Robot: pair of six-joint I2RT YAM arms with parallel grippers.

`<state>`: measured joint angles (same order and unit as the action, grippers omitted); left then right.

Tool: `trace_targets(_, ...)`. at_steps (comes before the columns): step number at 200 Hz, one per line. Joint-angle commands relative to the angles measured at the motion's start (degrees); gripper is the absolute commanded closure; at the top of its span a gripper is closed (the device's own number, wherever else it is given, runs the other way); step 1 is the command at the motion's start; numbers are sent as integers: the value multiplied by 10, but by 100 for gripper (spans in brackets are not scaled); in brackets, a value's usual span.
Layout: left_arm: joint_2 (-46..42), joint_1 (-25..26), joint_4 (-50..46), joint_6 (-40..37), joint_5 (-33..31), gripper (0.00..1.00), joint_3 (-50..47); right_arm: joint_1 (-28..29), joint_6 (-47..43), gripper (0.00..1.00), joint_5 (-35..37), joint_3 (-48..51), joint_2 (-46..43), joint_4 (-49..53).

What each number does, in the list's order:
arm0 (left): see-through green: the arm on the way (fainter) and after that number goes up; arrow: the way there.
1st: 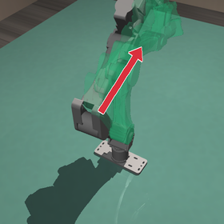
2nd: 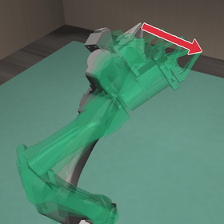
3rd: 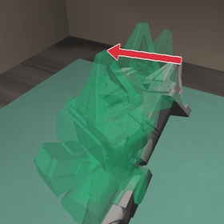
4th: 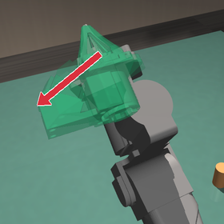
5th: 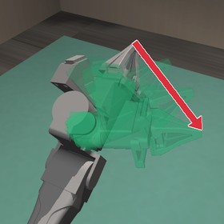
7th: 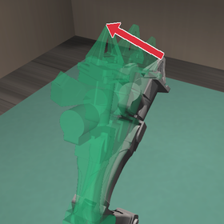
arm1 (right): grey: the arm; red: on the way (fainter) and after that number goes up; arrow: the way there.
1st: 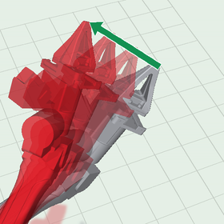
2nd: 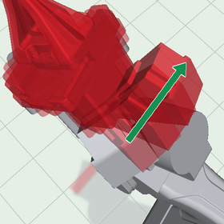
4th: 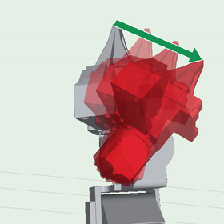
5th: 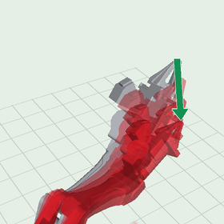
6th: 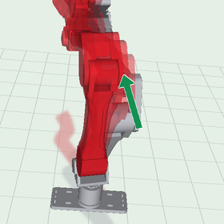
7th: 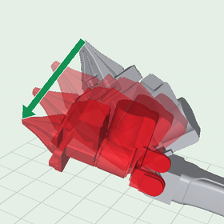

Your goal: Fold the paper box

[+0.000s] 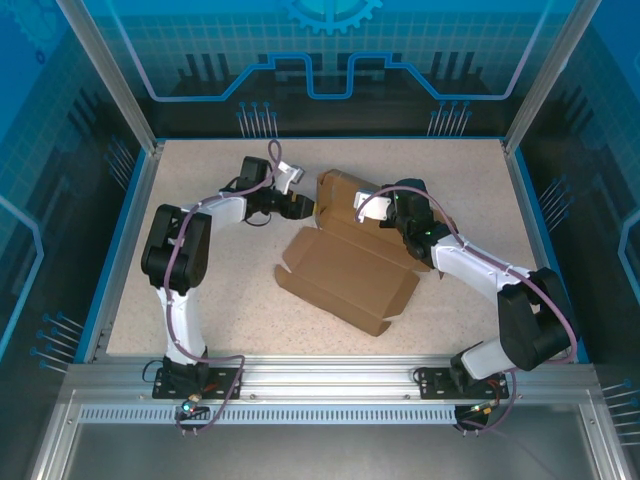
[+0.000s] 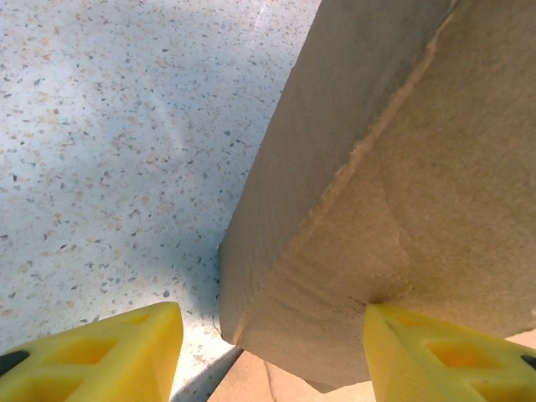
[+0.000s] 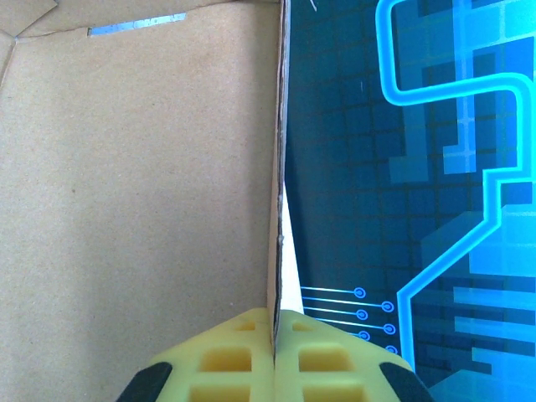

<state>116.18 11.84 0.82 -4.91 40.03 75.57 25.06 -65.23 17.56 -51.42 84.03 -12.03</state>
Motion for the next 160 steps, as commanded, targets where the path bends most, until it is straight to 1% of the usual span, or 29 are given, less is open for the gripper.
trace_targets(1,-9,11,21,-12,28,39,9,-1,-10,97,1,-10,9,19)
trace_targets(20,-3,15,35,-6,29,37,11,0,-10,97,-1,-12,10,22)
trace_targets(43,1,19,59,8,34,32,11,1,-8,97,-3,-14,11,24)
trace_targets(79,12,24,69,12,27,31,22,2,-5,97,-5,-16,15,24)
trace_targets(124,27,34,72,23,-3,33,43,3,-11,97,-14,-14,13,24)
trace_targets(160,28,43,91,26,-30,38,35,3,-24,97,-8,-11,14,23)
